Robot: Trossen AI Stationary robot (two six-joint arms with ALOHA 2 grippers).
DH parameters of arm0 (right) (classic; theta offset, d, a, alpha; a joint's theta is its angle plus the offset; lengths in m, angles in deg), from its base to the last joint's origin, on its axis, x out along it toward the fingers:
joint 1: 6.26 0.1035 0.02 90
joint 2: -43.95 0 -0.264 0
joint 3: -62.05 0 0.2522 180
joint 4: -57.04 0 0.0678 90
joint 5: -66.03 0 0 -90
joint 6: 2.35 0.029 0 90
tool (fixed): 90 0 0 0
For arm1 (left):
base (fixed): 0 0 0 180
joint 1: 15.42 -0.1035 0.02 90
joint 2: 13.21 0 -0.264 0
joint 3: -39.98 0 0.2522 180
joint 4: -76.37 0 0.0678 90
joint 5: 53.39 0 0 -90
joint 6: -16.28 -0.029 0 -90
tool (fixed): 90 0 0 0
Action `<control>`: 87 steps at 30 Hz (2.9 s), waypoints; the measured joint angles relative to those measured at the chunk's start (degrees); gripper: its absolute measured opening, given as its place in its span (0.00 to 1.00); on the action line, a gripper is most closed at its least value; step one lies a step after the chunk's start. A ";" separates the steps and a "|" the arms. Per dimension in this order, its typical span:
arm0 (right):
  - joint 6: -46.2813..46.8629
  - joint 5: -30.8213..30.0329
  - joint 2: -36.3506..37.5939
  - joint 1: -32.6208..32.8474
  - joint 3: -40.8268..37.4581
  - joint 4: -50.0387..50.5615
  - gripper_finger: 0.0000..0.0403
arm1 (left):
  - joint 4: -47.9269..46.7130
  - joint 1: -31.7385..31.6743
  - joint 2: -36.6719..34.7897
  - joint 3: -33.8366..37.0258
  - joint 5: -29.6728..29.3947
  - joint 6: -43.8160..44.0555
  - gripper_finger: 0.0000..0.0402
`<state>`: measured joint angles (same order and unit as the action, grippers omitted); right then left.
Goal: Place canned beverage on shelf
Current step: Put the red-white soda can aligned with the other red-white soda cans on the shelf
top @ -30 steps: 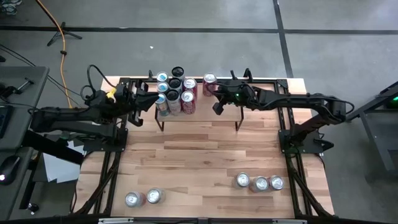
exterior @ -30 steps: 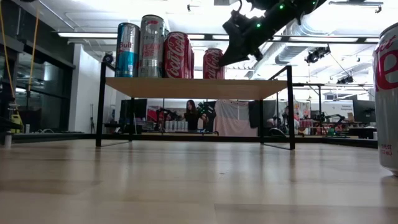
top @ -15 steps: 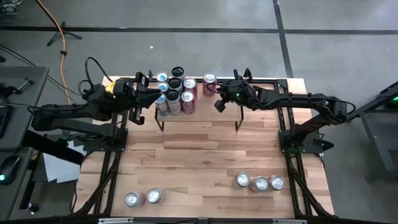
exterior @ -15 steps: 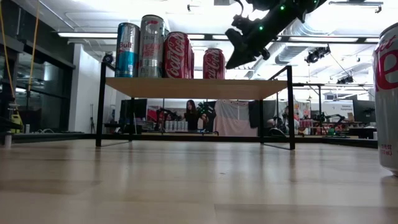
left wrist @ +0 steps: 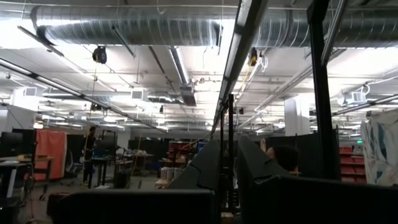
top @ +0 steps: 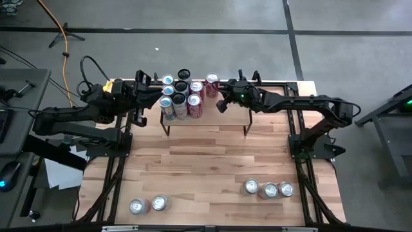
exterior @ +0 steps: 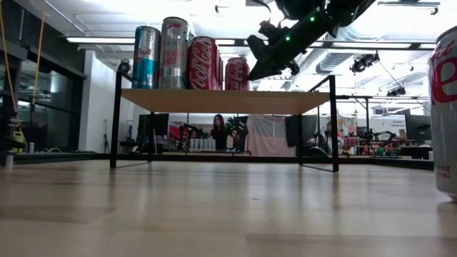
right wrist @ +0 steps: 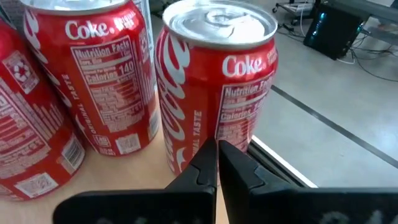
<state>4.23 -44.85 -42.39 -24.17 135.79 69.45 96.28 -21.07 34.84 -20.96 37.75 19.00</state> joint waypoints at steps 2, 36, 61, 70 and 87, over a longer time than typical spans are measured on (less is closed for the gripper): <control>0.00 0.15 -0.58 0.00 0.00 -0.19 0.00 | 0.09 0.02 0.13 0.00 0.00 0.03 0.00; 0.00 10.64 -2.62 -7.28 7.15 2.79 0.00 | 0.56 0.00 0.15 0.04 -0.04 -1.82 0.00; -3.87 14.36 -8.39 -8.04 13.22 3.54 0.00 | 0.89 0.02 -1.51 0.09 0.22 -1.92 0.00; 3.62 26.60 -11.46 -16.94 24.72 13.00 0.00 | 0.91 0.06 -1.58 0.09 1.75 -1.71 0.00; 14.60 46.79 -28.96 -21.21 51.04 39.82 0.00 | 0.83 0.04 -1.62 0.09 1.12 -3.48 0.00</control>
<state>18.84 1.94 -71.34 -45.38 186.83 109.28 97.11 -21.02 33.22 -20.87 38.88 15.53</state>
